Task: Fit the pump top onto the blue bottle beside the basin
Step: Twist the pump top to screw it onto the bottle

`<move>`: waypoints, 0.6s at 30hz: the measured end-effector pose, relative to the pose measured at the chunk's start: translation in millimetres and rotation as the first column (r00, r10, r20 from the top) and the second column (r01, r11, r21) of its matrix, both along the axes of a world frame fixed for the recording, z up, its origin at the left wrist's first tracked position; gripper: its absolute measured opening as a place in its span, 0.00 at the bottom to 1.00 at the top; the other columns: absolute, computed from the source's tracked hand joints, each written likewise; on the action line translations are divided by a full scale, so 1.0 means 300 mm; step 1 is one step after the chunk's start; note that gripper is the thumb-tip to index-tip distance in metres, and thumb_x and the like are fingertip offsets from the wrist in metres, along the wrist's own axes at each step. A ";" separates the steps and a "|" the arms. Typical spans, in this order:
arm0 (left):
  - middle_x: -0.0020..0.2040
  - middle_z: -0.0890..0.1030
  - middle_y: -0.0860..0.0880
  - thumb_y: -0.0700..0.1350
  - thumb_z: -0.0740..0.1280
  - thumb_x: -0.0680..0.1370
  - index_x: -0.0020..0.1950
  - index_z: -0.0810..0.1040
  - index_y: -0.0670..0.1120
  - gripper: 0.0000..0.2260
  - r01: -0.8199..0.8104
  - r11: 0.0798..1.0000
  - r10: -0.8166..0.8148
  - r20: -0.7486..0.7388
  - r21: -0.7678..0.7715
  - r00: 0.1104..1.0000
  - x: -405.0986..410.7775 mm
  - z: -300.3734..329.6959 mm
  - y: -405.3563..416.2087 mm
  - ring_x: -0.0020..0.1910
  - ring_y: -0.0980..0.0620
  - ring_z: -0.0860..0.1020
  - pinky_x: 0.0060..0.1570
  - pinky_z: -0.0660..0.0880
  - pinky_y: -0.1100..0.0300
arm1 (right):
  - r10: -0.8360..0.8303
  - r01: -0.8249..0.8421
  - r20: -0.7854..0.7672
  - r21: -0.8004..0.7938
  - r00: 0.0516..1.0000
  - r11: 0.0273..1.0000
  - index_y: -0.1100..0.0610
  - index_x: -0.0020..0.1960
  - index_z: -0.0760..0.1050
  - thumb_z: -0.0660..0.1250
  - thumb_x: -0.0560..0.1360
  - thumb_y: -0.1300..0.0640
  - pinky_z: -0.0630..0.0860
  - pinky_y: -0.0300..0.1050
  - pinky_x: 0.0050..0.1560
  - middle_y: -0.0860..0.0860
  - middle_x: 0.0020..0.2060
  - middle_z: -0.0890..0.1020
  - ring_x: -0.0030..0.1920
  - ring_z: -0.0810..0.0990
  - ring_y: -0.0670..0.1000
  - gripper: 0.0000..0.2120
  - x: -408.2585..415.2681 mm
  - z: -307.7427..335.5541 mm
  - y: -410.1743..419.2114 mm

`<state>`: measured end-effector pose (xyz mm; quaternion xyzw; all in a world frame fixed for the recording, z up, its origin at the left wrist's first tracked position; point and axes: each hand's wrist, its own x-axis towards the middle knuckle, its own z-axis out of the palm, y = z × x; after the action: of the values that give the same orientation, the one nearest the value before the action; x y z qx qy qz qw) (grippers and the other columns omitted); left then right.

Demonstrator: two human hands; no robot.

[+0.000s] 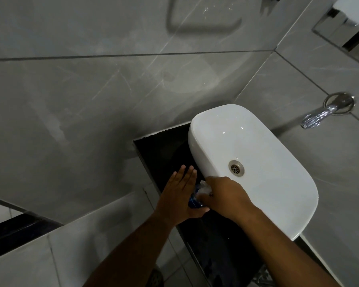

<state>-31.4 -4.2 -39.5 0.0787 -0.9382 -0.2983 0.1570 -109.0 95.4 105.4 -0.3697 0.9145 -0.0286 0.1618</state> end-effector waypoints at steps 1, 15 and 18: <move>0.77 0.56 0.43 0.70 0.62 0.70 0.76 0.57 0.39 0.46 -0.004 1.000 0.004 -0.006 0.010 1.000 0.000 0.002 0.001 0.77 0.41 0.52 0.74 0.50 0.45 | -0.026 0.027 -0.050 0.014 0.998 1.000 0.50 0.38 0.72 0.68 0.71 0.42 0.65 0.39 0.27 0.51 0.36 0.81 0.34 0.77 0.49 0.13 -0.002 -0.005 0.003; 0.77 0.55 0.43 0.69 0.61 0.70 0.76 0.57 0.38 0.46 0.013 0.999 -0.012 -0.024 0.041 1.000 0.001 0.014 -0.001 0.76 0.40 0.51 0.74 0.50 0.43 | -0.028 0.034 0.096 -0.067 0.995 0.997 0.53 0.51 0.77 0.71 0.70 0.44 0.78 0.44 0.41 0.50 0.47 0.83 0.45 0.81 0.49 0.16 0.004 0.006 0.013; 0.77 0.57 0.41 0.69 0.62 0.69 0.76 0.57 0.38 0.47 0.023 0.999 -0.023 -0.012 0.037 1.000 0.000 0.016 -0.004 0.76 0.40 0.51 0.74 0.53 0.41 | 0.027 -0.020 0.145 -0.053 0.989 0.998 0.55 0.54 0.77 0.70 0.72 0.52 0.78 0.44 0.46 0.52 0.51 0.82 0.49 0.81 0.50 0.12 0.003 0.007 0.010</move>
<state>-31.6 -5.5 -34.7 0.0692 -0.9324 -0.3178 0.1574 -108.1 98.5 107.5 -0.3815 0.8947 -0.0773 0.2190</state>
